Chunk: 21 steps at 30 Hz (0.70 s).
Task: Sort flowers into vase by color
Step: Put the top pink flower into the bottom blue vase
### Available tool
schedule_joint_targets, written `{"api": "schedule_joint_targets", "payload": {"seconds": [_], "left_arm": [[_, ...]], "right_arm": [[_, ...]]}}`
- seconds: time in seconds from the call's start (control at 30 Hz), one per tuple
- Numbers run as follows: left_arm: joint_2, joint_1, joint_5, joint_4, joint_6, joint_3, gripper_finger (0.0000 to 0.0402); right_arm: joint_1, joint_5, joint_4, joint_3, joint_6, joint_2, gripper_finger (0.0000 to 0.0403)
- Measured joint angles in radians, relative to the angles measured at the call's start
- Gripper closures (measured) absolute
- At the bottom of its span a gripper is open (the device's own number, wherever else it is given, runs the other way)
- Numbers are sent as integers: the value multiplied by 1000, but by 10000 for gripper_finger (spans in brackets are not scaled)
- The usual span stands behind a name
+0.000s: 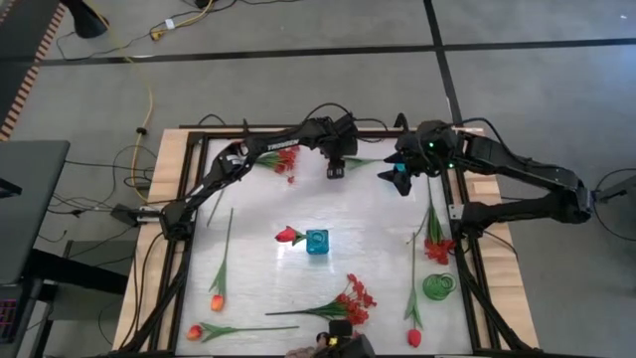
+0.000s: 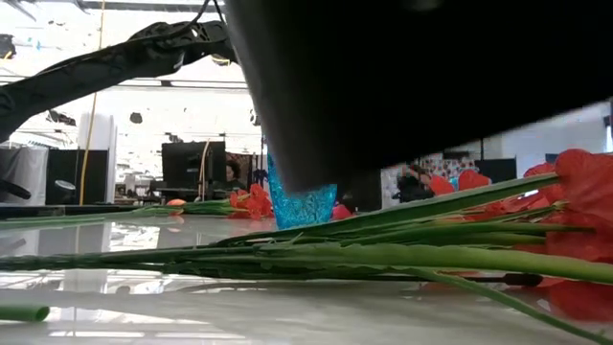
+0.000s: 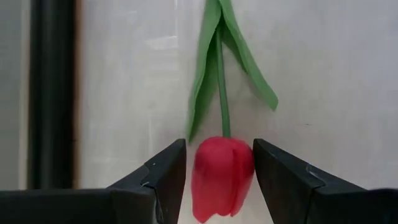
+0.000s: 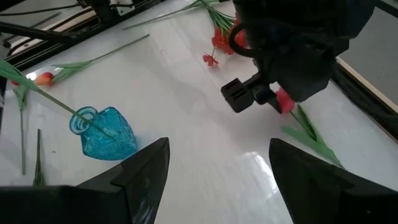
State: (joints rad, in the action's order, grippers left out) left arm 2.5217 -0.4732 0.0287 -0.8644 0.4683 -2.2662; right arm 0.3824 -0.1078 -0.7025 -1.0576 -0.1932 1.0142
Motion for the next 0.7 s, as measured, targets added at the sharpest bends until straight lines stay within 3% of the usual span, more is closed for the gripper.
{"api": "schedule_joint_targets", "payload": {"seconds": [0.7], "left_arm": [[18,-5,44,-28,-27,1,228]], "right_arm": [[0,1,0,0,7,0,101]]}}
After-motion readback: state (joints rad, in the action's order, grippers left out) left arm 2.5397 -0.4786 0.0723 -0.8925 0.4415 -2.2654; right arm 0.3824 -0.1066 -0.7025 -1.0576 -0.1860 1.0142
